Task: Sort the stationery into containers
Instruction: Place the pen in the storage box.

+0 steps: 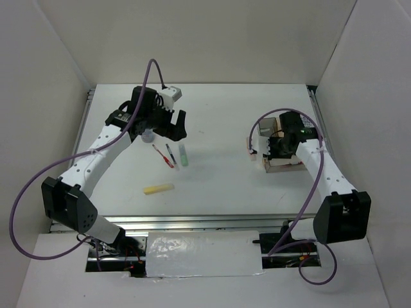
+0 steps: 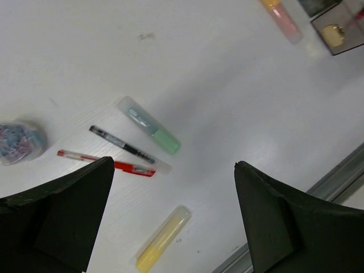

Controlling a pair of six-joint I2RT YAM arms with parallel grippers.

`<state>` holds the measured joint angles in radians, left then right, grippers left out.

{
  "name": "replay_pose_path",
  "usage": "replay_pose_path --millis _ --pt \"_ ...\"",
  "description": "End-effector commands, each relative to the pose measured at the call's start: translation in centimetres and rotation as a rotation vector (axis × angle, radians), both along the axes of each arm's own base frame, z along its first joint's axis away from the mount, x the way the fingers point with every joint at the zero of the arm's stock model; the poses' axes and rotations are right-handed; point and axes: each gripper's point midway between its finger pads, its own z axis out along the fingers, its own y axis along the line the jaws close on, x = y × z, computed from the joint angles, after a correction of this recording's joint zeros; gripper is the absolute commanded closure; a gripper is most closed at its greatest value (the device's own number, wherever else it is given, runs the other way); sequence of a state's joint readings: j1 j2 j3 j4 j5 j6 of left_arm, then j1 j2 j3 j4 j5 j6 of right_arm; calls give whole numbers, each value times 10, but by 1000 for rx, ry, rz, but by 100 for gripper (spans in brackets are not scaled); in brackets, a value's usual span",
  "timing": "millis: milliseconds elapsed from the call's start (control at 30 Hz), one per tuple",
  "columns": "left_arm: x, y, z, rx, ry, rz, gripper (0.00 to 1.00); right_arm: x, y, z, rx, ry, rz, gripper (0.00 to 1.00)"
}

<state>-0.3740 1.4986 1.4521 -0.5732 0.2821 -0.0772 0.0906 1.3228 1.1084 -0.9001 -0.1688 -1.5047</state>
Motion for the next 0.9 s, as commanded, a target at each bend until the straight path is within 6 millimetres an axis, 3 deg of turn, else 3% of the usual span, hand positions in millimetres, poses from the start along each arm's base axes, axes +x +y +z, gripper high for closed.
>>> replay_pose_path --millis 0,233,433,533,567,667,800,867 --pt "7 24 -7 98 -33 45 1 6 -3 -11 -75 -13 33 100" --pt "22 47 -23 137 -9 200 1 -6 -14 -42 -136 76 14 97" --pt "23 47 -40 89 33 212 6 -1 -22 -55 -185 57 19 91" --pt "24 50 -52 104 60 231 6 6 -26 -58 -219 42 11 78" --pt "24 53 -56 110 70 240 7 7 -29 -58 -228 40 2 69" --pt "30 66 -74 152 121 341 11 12 -26 -52 -209 20 -7 56" --pt "32 89 -115 234 274 532 17 17 -16 -26 -128 -39 -39 54" --pt "32 99 -127 239 309 580 21 19 -11 -11 -92 -55 -53 54"
